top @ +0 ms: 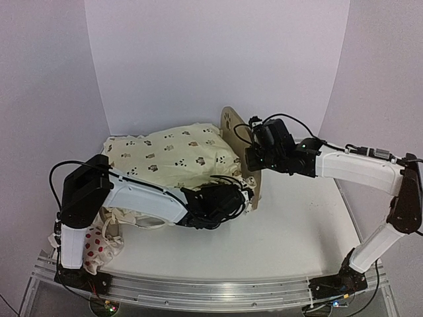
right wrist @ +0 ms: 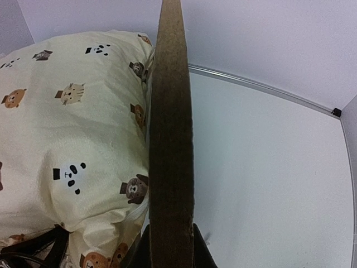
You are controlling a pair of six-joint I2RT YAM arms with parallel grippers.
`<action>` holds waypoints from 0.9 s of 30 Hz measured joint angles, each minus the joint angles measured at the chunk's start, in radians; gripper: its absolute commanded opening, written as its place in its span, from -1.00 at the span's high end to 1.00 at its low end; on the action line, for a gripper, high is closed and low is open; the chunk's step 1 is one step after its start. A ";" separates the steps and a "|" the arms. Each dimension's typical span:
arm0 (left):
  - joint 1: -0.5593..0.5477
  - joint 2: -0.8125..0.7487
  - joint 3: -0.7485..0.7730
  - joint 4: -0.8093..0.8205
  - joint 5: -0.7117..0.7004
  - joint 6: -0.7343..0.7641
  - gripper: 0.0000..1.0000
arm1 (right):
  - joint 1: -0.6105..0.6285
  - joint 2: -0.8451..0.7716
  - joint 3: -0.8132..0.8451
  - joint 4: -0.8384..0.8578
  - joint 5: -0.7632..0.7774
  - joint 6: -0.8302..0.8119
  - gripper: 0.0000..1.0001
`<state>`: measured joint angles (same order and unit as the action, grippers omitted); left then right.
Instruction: Set up the pet bed
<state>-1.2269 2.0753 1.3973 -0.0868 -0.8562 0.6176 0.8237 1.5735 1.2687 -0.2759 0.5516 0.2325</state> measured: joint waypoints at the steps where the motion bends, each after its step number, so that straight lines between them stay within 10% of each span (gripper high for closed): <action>1: 0.001 -0.010 -0.006 0.000 0.001 -0.004 -0.10 | 0.004 0.006 0.020 -0.018 0.007 0.000 1.00; 11: -0.009 -0.161 -0.100 0.027 0.101 -0.230 -0.46 | 0.019 0.069 0.161 -0.125 0.035 0.000 1.00; 27: -0.074 -0.464 -0.459 0.234 0.390 -0.575 0.01 | 0.020 0.116 0.251 -0.185 0.036 -0.008 1.00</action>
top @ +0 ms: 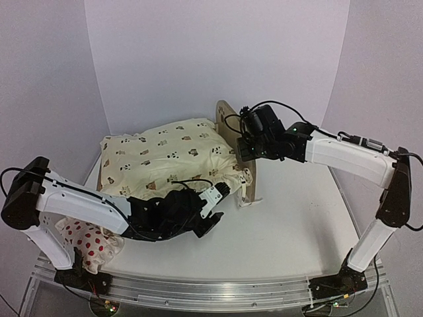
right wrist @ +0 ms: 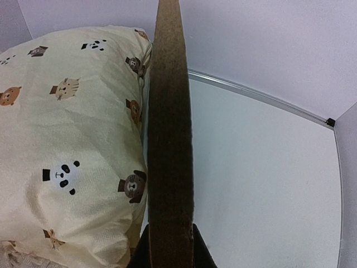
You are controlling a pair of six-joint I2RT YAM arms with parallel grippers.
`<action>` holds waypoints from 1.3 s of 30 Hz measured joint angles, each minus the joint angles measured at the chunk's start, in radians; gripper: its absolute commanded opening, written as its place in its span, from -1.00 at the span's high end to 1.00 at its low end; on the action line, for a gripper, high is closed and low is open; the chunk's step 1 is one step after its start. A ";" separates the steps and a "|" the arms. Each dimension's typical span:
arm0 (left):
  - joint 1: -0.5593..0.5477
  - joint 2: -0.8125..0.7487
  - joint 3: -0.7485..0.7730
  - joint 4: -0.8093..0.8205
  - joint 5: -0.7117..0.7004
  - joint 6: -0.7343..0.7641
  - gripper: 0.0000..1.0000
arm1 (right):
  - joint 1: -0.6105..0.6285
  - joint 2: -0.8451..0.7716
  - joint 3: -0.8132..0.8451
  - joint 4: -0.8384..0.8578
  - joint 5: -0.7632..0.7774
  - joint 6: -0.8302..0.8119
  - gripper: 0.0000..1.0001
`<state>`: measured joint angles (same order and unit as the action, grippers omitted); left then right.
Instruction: Set up the pet bed
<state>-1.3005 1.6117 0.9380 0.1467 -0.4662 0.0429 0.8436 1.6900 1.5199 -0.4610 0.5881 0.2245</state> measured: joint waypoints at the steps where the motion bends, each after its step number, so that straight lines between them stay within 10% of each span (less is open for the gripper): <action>1: 0.001 0.001 -0.020 0.024 0.015 -0.023 -0.01 | 0.001 0.002 0.005 -0.005 0.000 0.000 1.00; 12: 0.063 0.127 -0.140 0.451 0.102 -0.135 -0.28 | 0.004 0.014 0.070 -0.084 -0.004 0.014 1.00; 39: 0.141 0.534 0.045 0.957 0.175 -0.251 0.24 | 0.037 0.042 0.256 -0.297 0.042 0.004 1.00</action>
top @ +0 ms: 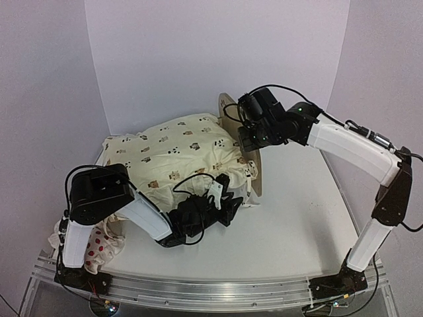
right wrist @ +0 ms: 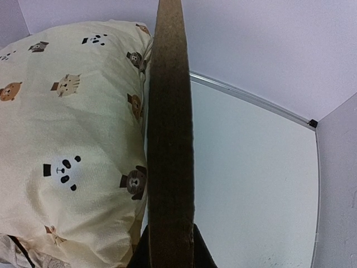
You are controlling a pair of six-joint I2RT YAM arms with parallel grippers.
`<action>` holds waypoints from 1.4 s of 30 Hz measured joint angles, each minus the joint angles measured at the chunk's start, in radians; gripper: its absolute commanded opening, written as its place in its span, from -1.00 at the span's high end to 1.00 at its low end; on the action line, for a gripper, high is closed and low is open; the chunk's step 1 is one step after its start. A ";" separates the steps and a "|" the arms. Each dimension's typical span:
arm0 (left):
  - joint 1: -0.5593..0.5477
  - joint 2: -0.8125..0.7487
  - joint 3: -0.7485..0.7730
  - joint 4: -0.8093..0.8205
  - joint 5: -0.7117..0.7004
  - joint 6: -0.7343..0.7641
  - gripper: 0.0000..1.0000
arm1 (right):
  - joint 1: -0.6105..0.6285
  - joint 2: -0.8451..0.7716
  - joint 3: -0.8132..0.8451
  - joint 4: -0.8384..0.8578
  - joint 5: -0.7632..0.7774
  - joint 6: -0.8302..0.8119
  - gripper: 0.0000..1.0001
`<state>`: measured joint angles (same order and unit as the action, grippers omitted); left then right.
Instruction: Set up the pet bed
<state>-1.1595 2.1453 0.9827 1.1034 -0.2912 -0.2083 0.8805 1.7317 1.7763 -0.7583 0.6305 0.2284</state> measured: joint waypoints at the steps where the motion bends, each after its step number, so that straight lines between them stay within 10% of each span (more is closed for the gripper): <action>1: 0.000 0.013 0.016 0.007 -0.008 -0.002 0.23 | 0.000 0.000 0.000 0.000 0.001 0.000 1.00; 22: -0.022 0.228 0.322 0.090 -0.241 0.034 0.24 | 0.001 0.000 0.004 -0.003 0.022 -0.018 1.00; 32: -0.022 0.273 0.385 0.109 -0.275 0.079 0.98 | 0.001 0.000 0.004 -0.008 0.037 -0.009 1.00; 42: -0.015 0.244 0.305 0.128 -0.189 0.097 1.00 | 0.004 0.000 0.004 -0.030 0.035 0.020 1.00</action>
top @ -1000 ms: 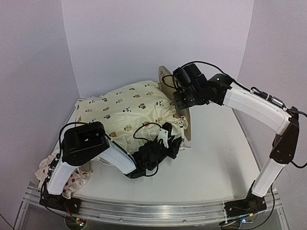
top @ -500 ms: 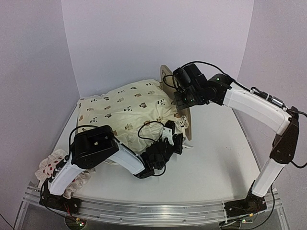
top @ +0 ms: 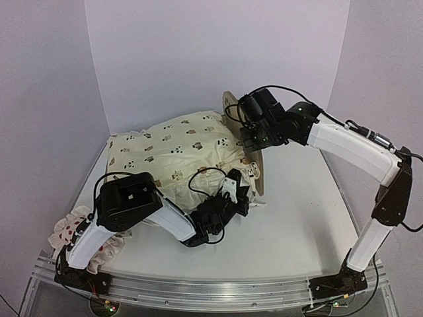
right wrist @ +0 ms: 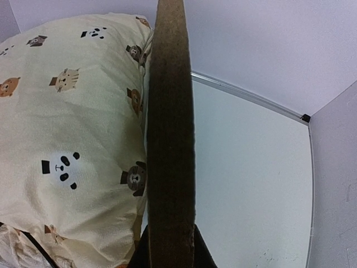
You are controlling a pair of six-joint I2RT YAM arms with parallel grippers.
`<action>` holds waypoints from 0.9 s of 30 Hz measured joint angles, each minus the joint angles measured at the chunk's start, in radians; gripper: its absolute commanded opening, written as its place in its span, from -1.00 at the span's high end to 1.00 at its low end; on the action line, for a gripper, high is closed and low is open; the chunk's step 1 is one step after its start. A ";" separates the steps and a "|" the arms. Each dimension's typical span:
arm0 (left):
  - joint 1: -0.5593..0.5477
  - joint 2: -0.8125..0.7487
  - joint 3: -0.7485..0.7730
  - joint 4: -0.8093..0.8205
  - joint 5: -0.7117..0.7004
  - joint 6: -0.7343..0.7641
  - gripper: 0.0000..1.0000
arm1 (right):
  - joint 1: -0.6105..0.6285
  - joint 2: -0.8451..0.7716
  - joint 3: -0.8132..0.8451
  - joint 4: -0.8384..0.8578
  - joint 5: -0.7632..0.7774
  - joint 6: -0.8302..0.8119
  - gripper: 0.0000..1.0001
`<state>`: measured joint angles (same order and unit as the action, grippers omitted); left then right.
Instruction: Set up the pet bed
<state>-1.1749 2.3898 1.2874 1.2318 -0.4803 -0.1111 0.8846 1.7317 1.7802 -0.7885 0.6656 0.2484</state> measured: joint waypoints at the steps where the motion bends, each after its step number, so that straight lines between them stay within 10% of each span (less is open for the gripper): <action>1: 0.001 -0.011 -0.022 -0.002 0.014 0.001 1.00 | 0.002 0.000 0.000 -0.001 0.001 0.002 1.00; 27: -0.025 -0.243 -0.360 -0.222 0.264 -0.143 1.00 | -0.071 0.074 -0.137 0.162 -0.111 0.125 1.00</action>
<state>-1.1995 2.1472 0.9275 1.0094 -0.2163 -0.2543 0.8139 1.8059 1.6433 -0.6265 0.5549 0.3731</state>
